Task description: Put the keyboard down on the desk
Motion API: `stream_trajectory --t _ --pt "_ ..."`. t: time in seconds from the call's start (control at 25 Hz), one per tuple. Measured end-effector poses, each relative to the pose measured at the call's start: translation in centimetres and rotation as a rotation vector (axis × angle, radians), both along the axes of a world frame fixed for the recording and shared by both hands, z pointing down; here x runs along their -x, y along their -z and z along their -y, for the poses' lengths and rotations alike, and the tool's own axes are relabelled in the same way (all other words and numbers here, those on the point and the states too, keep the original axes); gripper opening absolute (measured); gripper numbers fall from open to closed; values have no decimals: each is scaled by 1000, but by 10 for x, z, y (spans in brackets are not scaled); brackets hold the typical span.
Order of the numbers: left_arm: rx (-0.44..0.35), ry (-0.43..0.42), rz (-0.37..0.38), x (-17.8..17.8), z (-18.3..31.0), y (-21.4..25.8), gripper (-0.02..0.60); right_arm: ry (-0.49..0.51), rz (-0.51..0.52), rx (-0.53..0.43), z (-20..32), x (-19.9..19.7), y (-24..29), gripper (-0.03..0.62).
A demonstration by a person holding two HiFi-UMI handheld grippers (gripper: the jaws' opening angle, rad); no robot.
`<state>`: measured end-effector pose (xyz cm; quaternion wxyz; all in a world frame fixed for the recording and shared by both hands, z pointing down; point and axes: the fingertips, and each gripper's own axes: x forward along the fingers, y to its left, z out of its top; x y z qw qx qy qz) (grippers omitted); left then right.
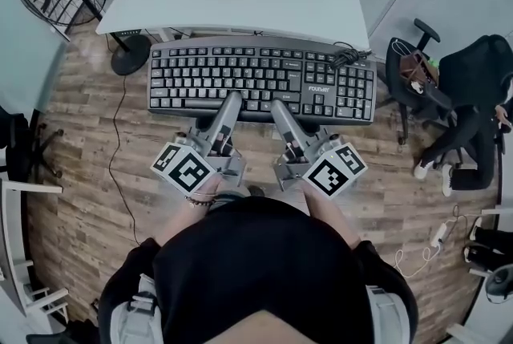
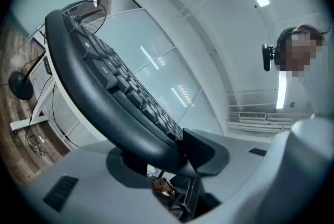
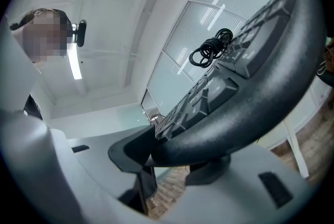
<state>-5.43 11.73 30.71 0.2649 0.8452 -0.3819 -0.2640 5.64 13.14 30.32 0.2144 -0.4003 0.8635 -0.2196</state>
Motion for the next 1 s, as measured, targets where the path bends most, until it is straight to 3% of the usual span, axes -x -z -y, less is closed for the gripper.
stream_trajectory --t 1.0 --pt "19 26 16 0 -3 0 183 26 13 28 0 0 -2 179"
